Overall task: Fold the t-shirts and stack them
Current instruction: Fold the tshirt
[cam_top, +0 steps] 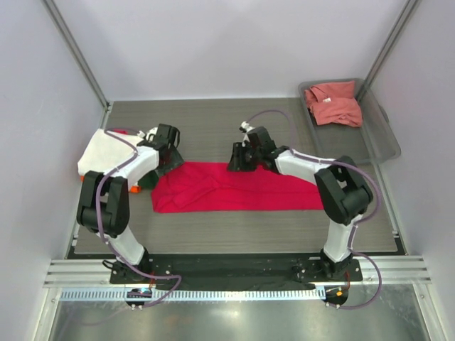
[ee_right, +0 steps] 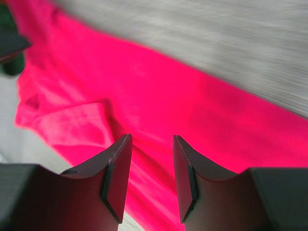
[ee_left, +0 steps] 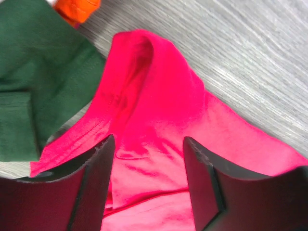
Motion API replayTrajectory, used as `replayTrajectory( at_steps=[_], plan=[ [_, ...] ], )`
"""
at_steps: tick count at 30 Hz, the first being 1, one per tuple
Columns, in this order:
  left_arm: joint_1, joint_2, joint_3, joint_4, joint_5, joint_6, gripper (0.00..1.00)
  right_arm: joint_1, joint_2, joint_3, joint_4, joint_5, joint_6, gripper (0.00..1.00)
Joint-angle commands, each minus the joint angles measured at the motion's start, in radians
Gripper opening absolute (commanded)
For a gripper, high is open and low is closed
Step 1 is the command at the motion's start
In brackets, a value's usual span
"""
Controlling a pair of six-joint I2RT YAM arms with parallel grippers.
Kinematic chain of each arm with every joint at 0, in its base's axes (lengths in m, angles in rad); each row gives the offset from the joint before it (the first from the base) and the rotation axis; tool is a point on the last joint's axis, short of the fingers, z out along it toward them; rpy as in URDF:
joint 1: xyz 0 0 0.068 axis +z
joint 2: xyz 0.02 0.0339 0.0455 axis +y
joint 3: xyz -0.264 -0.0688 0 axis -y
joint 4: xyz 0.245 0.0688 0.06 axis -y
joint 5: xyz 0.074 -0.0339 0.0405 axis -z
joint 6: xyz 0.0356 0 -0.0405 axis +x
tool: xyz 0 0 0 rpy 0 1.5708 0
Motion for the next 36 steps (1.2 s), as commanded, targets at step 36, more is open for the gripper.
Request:
replayTrajectory(
  at_steps=[36],
  plan=[
    [0.028, 0.127, 0.025, -0.083, -0.096, 0.003, 0.29, 0.138, -0.005, -0.149, 0.106, -0.391, -0.11, 0.32]
  ],
)
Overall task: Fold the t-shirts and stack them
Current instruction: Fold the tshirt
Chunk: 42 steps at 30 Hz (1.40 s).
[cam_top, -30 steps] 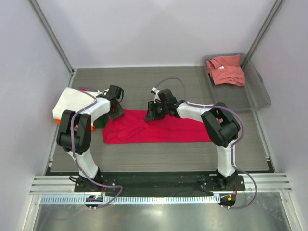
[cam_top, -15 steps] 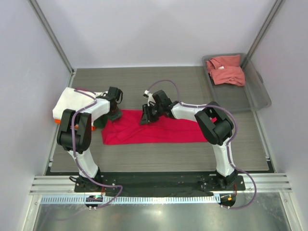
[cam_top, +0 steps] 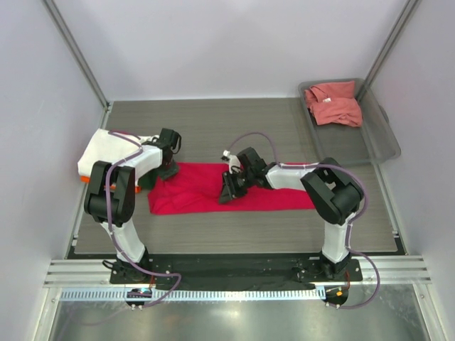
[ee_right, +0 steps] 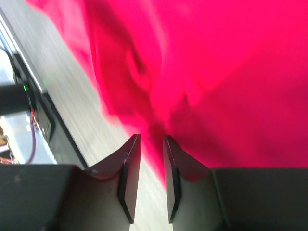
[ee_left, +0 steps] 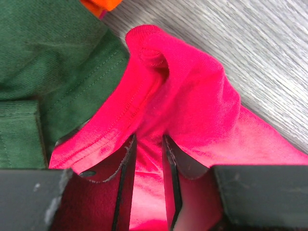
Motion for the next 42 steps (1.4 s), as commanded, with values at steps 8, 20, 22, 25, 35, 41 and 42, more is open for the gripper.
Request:
replayTrajectory(
  at_steps=[8, 20, 22, 25, 35, 41, 42],
  plan=[
    [0.009, -0.014, 0.01, -0.025, -0.039, 0.018, 0.29, 0.007, -0.209, -0.071, 0.071, 0.02, 0.002, 0.53],
    [0.009, 0.005, 0.022, -0.025, -0.027, 0.038, 0.29, 0.01, 0.1, 0.214, 0.37, -0.085, 0.212, 0.66],
    [0.011, 0.011, 0.022, -0.025, -0.021, 0.038, 0.29, 0.022, 0.149, 0.253, 0.404, -0.096, 0.22, 0.64],
    [0.009, 0.019, 0.028, -0.026, -0.016, 0.039, 0.29, 0.042, 0.223, 0.312, 0.456, -0.125, 0.247, 0.6],
    [0.009, 0.028, 0.033, -0.034, -0.035, 0.045, 0.29, 0.086, 0.308, 0.319, 0.48, -0.17, 0.238, 0.57],
    [0.009, 0.037, 0.042, -0.04, -0.036, 0.045, 0.29, 0.134, 0.259, 0.25, 0.403, -0.158, 0.201, 0.53],
    [0.009, 0.034, 0.04, -0.042, -0.039, 0.045, 0.29, 0.154, 0.24, 0.232, 0.404, -0.158, 0.203, 0.52]
  ],
)
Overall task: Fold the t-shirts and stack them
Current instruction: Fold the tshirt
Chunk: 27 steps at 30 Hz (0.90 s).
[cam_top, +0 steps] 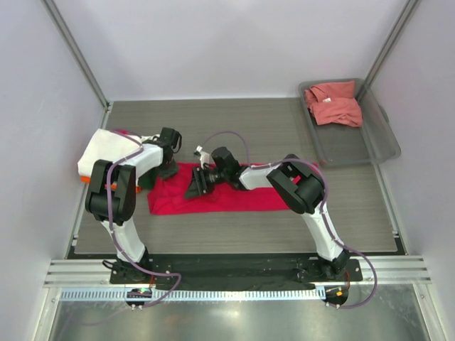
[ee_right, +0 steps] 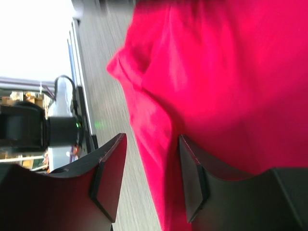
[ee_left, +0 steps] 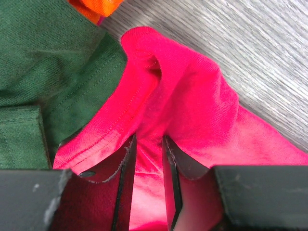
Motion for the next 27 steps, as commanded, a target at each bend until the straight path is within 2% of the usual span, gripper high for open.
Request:
replayTrajectory(
  at_steps=[1, 4, 9, 13, 14, 15, 18, 19, 20, 22, 27],
  plan=[
    [0.009, 0.017, 0.017, -0.018, -0.032, 0.016, 0.29, 0.053, -0.116, -0.094, -0.007, -0.015, -0.025, 0.52],
    [0.011, 0.01, 0.014, -0.019, -0.038, 0.019, 0.29, 0.085, -0.2, -0.23, 0.034, -0.009, -0.005, 0.52],
    [0.009, 0.001, 0.009, -0.019, -0.044, 0.019, 0.29, 0.093, -0.435, -0.448, 0.103, 0.011, 0.025, 0.52],
    [0.009, -0.001, 0.012, -0.024, -0.048, 0.019, 0.29, 0.093, -0.582, -0.536, -0.018, 0.085, -0.041, 0.52],
    [0.009, -0.007, 0.011, -0.024, -0.046, 0.017, 0.29, 0.094, -0.626, -0.533, -0.098, 0.15, -0.057, 0.52],
    [0.009, -0.012, 0.009, -0.024, -0.045, 0.016, 0.29, 0.093, -0.627, -0.525, -0.142, 0.151, -0.07, 0.52],
    [0.005, -0.038, 0.0, -0.021, -0.032, 0.014, 0.29, 0.091, -0.679, -0.496, -0.284, 0.337, -0.09, 0.52],
    [0.003, -0.05, -0.003, -0.021, -0.028, 0.014, 0.3, 0.091, -0.687, -0.467, -0.324, 0.453, -0.095, 0.47],
    [-0.011, -0.064, -0.009, -0.019, -0.025, 0.013, 0.31, 0.091, -0.688, -0.453, -0.361, 0.508, -0.095, 0.45],
    [-0.03, -0.114, -0.02, -0.014, -0.026, 0.007, 0.33, 0.09, -0.697, -0.424, -0.463, 0.65, -0.097, 0.43],
    [-0.136, -0.216, -0.038, -0.053, -0.069, -0.036, 0.39, 0.053, -0.74, -0.39, -0.682, 0.945, -0.094, 0.43]
  ],
)
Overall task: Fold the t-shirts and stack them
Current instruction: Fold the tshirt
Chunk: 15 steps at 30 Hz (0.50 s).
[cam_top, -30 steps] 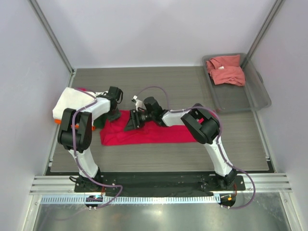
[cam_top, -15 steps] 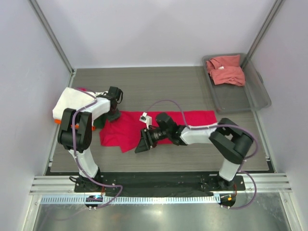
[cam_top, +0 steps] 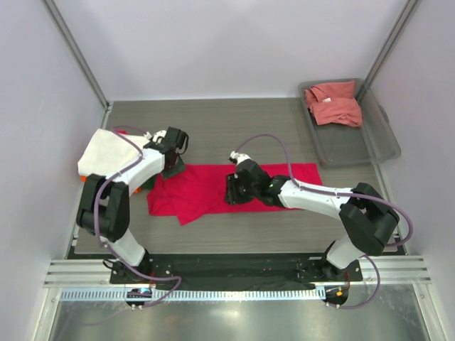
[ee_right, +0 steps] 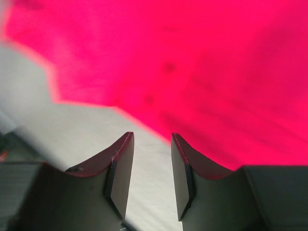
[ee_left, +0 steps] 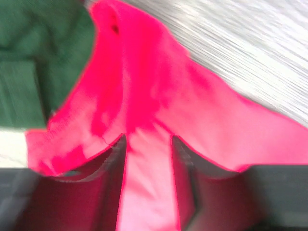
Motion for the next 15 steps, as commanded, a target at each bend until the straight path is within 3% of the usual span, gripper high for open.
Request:
replayTrajectory(
  at_steps=[1, 4, 9, 15],
  plan=[
    [-0.071, -0.119, -0.01, -0.054, -0.074, -0.045, 0.46, -0.045, -0.078, 0.046, -0.237, 0.357, -0.008, 0.43],
    [-0.126, -0.186, -0.029, -0.136, -0.143, -0.125, 0.62, -0.133, -0.131, 0.002, -0.338, 0.514, 0.031, 0.4],
    [-0.188, -0.294, -0.187, -0.113, -0.092, -0.237, 0.64, -0.348, -0.2, -0.111, -0.365, 0.515, 0.067, 0.26],
    [-0.222, -0.308, -0.316, -0.002, -0.038, -0.305, 0.63, -0.407, -0.189, -0.158, -0.375, 0.63, 0.112, 0.15]
  ],
)
